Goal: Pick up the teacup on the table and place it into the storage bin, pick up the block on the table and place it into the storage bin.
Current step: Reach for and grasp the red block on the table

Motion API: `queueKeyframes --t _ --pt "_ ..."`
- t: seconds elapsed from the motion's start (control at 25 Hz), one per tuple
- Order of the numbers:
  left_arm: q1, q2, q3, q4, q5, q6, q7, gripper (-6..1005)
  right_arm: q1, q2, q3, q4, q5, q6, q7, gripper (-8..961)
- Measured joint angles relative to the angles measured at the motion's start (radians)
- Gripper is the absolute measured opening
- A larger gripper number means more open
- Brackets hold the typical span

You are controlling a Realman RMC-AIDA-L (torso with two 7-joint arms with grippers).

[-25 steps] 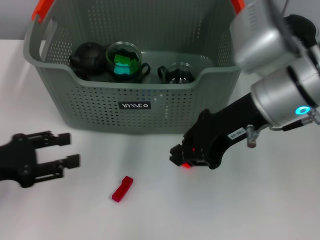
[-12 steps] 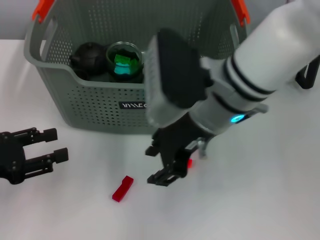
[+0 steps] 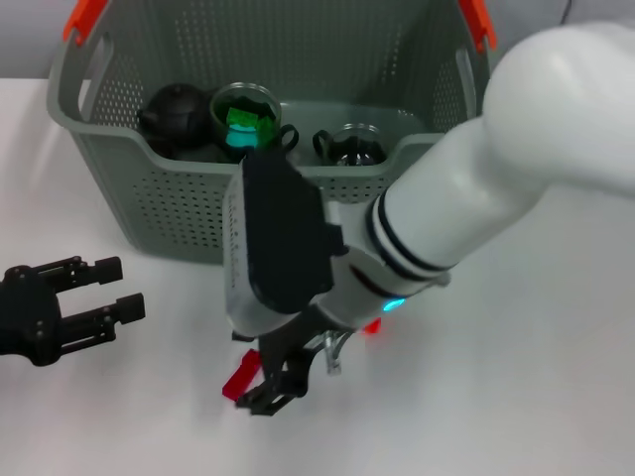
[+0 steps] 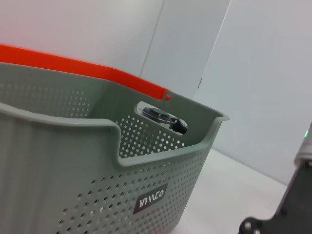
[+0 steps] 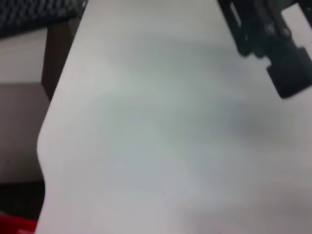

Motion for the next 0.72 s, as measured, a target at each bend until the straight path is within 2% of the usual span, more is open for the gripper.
queueKeyframes --t 0.32,0.72 --pt "0.006 -0.005 0.004 -0.012 0.000 -0.019 0.000 658 0.007 0.003 -0.030 0.100 0.117 0.116 0.113 733" --pt "0.006 -0.010 0.006 -0.016 0.000 -0.037 -0.001 658 0.025 0.008 -0.052 0.209 0.224 0.192 0.184 734"
